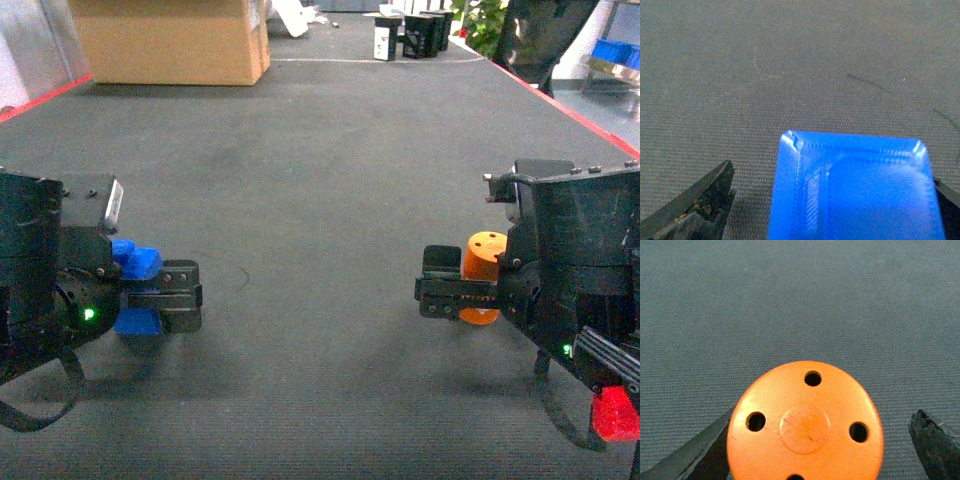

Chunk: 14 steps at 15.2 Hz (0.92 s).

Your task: Sort blue parts and orange caps into right shelf containers

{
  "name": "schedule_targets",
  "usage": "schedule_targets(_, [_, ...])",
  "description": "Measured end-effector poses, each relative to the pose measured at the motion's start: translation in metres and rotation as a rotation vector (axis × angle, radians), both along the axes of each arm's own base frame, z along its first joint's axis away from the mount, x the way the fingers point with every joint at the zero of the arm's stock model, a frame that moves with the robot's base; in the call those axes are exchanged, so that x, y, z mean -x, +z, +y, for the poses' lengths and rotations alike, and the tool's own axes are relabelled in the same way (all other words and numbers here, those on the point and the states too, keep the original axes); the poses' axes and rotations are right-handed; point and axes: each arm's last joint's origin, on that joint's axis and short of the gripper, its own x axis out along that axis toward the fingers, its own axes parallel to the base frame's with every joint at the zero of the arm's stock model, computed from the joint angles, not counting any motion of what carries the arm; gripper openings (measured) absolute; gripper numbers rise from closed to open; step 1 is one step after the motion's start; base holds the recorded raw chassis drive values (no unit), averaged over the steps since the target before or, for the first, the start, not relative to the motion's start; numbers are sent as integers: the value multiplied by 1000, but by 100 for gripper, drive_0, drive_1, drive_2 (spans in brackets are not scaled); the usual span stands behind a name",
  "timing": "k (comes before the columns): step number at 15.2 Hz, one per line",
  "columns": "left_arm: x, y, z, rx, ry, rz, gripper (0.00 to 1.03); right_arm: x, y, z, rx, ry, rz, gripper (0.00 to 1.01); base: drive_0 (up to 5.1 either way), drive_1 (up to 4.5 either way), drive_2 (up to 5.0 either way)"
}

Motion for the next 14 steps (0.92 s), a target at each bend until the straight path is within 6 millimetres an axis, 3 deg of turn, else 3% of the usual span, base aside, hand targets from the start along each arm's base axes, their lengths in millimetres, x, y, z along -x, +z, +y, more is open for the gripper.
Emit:
schedule_targets(3, [-4, -4, 2, 0, 14, 11, 98, -4, -9, 2, -14, -4, -2, 96, 0, 0, 0])
schedule_targets(4, [-5, -4, 3, -2, 19, 1, 97, -5, -11, 2, -16, -3, -16, 88, 0, 0, 0])
schedule_targets(6, [-6, -4, 2, 1, 17, -1, 77, -6, -9, 3, -8, 4, -35, 67, 0, 0, 0])
schedule_targets(8, [-6, -4, 0, 5, 9, -3, 50, -6, -8, 3, 11, 10, -50, 44, 0, 0, 0])
schedule_targets(9, [-6, -3, 0, 7, 8, -11, 42, -6, -7, 2, 17, 10, -60, 43, 0, 0, 0])
schedule_targets(12, [5, 4, 3, 23, 40, -79, 42, 11, 3, -5, 24, -4, -100, 43, 0, 0, 0])
schedule_targets(14, [29, 38, 7, 62, 98, -238, 42, 33, 29, -15, 8, -18, -183, 43, 0, 0, 0])
